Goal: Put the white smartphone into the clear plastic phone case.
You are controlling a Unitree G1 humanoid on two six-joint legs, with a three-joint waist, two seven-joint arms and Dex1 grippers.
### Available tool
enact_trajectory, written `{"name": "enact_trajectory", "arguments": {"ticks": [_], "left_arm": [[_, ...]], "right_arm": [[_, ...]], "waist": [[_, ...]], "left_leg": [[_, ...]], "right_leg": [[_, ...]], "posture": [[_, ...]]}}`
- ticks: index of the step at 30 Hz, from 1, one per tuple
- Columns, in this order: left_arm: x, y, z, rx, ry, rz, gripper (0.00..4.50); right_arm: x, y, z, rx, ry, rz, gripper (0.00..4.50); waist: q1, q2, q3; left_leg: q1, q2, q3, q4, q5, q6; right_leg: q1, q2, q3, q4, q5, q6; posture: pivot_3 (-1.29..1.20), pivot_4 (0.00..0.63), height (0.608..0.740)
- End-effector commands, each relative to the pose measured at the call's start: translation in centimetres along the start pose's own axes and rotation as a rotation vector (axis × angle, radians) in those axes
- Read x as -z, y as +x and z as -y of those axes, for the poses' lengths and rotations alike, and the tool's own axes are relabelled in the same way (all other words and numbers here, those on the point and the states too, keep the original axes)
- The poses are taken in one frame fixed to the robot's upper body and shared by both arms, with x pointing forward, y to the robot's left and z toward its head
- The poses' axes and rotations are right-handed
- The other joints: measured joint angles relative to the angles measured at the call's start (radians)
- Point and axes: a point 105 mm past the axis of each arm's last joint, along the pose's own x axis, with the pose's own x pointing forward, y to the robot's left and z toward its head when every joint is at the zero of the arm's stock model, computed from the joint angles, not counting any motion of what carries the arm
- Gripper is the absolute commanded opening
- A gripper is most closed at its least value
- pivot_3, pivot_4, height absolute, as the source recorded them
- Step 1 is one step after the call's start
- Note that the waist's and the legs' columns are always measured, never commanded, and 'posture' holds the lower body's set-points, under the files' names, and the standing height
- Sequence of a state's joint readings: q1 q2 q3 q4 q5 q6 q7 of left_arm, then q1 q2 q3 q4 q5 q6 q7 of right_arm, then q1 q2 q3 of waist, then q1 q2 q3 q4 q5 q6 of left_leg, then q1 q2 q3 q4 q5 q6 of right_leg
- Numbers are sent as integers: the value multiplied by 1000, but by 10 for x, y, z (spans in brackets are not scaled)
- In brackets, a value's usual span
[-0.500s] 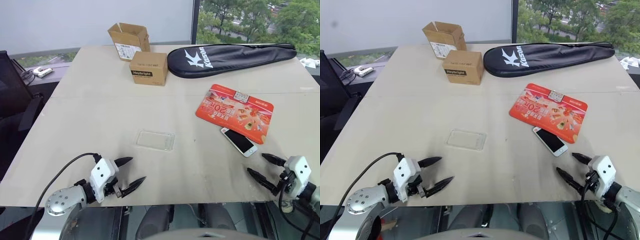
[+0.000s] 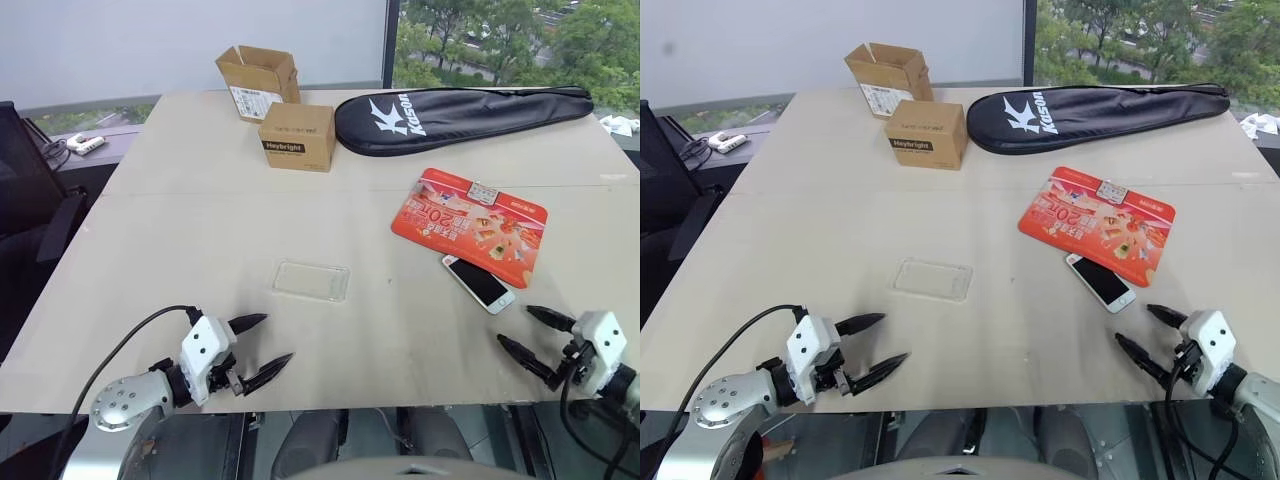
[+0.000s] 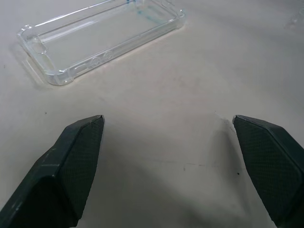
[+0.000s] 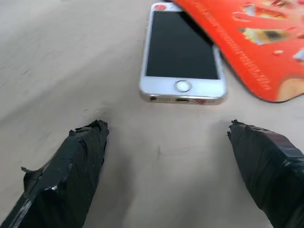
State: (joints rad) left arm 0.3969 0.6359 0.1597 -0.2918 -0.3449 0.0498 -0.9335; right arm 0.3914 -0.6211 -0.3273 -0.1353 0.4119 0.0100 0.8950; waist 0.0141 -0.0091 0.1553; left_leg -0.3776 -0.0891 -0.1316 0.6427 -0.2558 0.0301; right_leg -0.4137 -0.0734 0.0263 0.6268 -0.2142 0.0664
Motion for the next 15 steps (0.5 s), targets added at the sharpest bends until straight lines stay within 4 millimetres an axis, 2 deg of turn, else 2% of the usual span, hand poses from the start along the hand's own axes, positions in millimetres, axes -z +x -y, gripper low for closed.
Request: {"name": "enact_trajectory", "arguments": {"ticks": [1, 7, 10, 12, 15], "left_arm": [[-4, -2, -3, -8, 10, 17, 4500], [-5, -3, -3, -3, 10, 20, 4500], [-8, -2, -3, 1, 12, 29, 4500], [-14, -1, -4, 10, 6, 54, 4500], [-31, 3, -5, 53, 1, 116, 4500]], "right_arm": [[-10, -4, 7, 18, -27, 29, 4413], [-10, -4, 6, 17, -27, 30, 4413], [-18, -2, 8, 34, -10, 72, 4413], [-33, 4, 11, 43, -14, 123, 4413], [-61, 24, 11, 37, -28, 204, 4413]], "waist": [[0, 0, 0], [0, 1, 0], [0, 1, 0], [-1, 1, 1], [-2, 2, 1]], "left_leg": [[0, 0, 0, 0, 0, 0], [0, 0, 0, 0, 0, 0], [0, 0, 0, 0, 0, 0], [0, 0, 0, 0, 0, 0], [0, 0, 0, 0, 0, 0]], "right_leg": [[0, 0, 0, 0, 0, 0], [0, 0, 0, 0, 0, 0], [0, 0, 0, 0, 0, 0], [0, 0, 0, 0, 0, 0], [0, 0, 0, 0, 1, -1]], "posture": [[0, 150, 740], [0, 150, 740], [0, 150, 740], [0, 150, 740], [0, 150, 740]]}}
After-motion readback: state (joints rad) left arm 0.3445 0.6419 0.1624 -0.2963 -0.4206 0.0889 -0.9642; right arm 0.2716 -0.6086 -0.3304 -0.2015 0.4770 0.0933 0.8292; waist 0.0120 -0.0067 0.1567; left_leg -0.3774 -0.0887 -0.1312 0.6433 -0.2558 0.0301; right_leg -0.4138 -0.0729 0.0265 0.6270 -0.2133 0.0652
